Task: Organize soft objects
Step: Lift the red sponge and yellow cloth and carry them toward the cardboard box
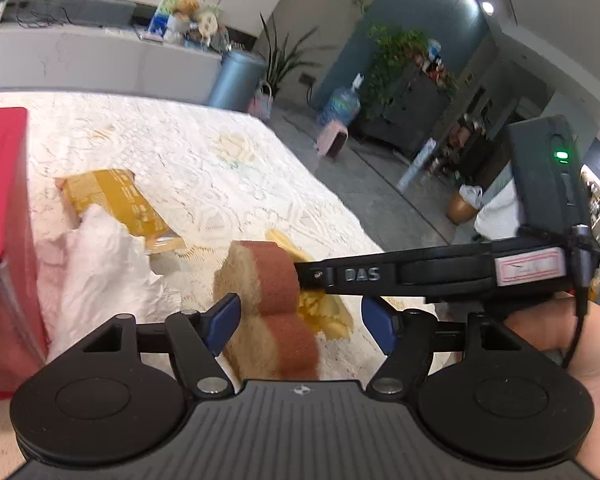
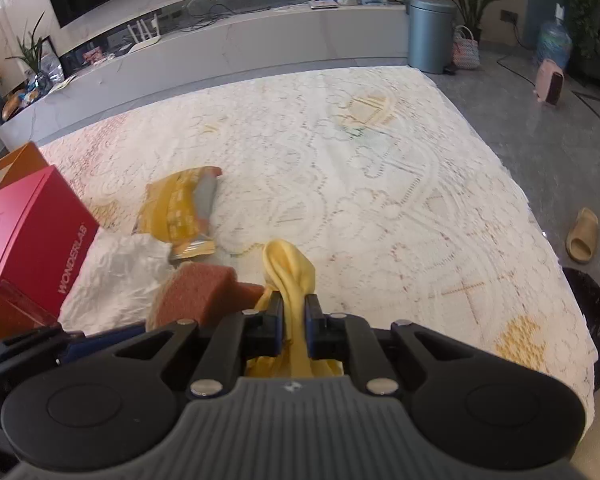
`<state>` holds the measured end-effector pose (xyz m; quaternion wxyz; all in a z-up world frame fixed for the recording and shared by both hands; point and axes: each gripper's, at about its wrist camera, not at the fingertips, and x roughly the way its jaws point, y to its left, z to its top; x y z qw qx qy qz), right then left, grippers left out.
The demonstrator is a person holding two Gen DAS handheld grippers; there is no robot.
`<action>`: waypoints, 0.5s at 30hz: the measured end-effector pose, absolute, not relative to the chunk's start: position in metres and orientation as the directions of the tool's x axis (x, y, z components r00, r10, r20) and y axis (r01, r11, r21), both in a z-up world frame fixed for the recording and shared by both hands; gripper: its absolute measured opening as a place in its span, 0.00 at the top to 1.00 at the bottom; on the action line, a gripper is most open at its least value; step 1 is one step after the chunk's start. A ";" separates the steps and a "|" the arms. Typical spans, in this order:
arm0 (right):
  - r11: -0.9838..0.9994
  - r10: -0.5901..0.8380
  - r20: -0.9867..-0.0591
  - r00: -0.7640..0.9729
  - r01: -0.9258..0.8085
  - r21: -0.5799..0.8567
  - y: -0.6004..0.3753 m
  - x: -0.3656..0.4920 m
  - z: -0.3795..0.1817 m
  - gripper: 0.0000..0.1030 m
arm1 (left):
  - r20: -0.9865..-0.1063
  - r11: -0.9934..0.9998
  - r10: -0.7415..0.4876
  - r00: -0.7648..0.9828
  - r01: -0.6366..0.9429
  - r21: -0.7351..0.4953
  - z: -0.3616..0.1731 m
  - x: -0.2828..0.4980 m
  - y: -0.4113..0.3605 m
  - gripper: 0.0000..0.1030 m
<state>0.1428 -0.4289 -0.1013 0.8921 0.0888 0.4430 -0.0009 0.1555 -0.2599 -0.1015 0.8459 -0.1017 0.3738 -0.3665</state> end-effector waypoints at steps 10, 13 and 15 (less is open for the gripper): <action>0.975 0.052 -0.795 0.604 0.141 0.171 -0.451 0.136 -0.107 0.92 | -0.719 0.807 -0.516 0.464 0.544 -0.228 -0.114 0.165 -0.302 0.36; 0.971 0.046 -0.792 0.609 0.159 0.179 -0.458 0.134 -0.107 0.92 | -0.696 0.824 -0.490 0.525 0.539 -0.174 -0.112 0.156 -0.303 0.56; 0.968 0.040 -0.785 0.618 0.172 0.185 -0.462 0.133 -0.106 0.92 | -0.698 0.829 -0.493 0.519 0.523 -0.198 -0.111 0.155 -0.301 0.61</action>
